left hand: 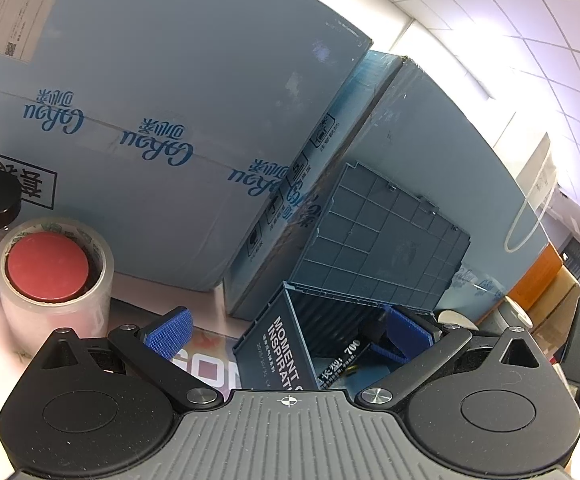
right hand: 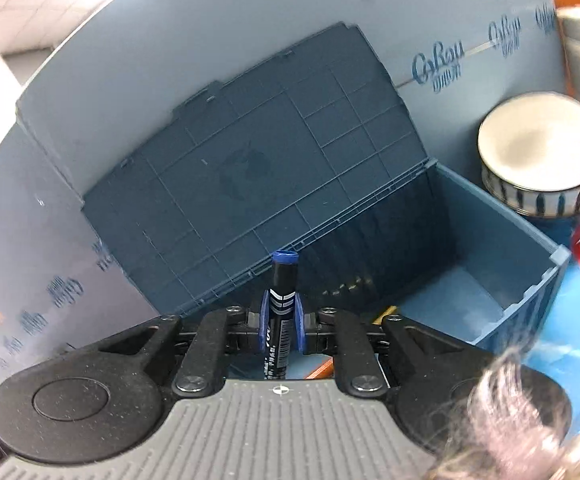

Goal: Organize rigid objects
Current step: 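Withdraw the right gripper from the box toward the mat, then move the left gripper to the clear glass bottle and close on it, then lift the glass bottle with the left gripper and carry it over the blue box, then lower the glass bottle into the box and open the left gripper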

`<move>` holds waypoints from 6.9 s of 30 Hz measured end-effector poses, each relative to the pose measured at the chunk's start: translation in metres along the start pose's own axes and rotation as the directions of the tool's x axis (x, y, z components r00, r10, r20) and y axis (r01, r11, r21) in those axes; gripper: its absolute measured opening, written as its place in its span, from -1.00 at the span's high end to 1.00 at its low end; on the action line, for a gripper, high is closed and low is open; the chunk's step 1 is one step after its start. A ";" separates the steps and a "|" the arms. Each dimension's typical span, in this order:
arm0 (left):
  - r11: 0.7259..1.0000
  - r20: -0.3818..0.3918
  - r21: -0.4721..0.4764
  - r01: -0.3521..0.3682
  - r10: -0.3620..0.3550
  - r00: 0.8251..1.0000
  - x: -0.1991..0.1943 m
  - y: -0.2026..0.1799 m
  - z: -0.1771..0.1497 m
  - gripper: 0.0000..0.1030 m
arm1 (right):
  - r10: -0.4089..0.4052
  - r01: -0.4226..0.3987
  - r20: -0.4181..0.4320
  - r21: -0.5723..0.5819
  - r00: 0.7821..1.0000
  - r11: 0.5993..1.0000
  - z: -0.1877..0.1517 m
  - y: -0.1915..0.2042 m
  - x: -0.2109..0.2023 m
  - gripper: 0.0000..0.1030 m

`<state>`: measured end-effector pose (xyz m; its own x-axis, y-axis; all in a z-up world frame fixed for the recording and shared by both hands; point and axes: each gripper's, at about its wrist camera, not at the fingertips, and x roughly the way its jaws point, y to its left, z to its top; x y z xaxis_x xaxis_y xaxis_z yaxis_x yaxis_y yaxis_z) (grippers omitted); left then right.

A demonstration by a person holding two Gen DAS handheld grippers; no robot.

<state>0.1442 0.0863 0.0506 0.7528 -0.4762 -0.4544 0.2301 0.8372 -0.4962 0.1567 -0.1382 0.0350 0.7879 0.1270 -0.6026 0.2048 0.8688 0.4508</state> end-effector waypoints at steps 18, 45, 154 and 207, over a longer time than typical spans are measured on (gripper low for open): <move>0.999 0.002 0.029 0.022 -0.022 1.000 -0.003 -0.008 -0.002 -1.00 | -0.121 0.147 0.185 -0.130 0.975 0.981 -0.013 0.008 -0.046 -0.05; 0.980 0.014 0.158 0.124 -0.128 0.992 -0.013 -0.053 -0.017 -1.00 | -0.069 0.072 0.352 0.005 0.933 0.997 -0.021 -0.052 -0.155 -0.41; 0.830 -0.206 0.454 0.323 -0.255 0.945 0.003 -0.144 -0.049 0.32 | -0.005 -0.143 0.457 0.289 0.889 0.946 -0.058 -0.183 -0.183 -0.89; 0.888 -0.418 0.356 0.291 -0.128 0.899 0.079 -0.083 -0.003 -0.24 | 0.106 -0.219 0.337 0.318 0.935 0.922 -0.066 -0.174 -0.124 -0.89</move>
<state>0.1828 -0.0218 0.0535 0.3899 -0.6477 -0.6546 0.6429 0.7004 -0.3100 -0.0148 -0.2737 -0.0118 0.9546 0.0491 -0.2939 0.2012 0.6214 0.7572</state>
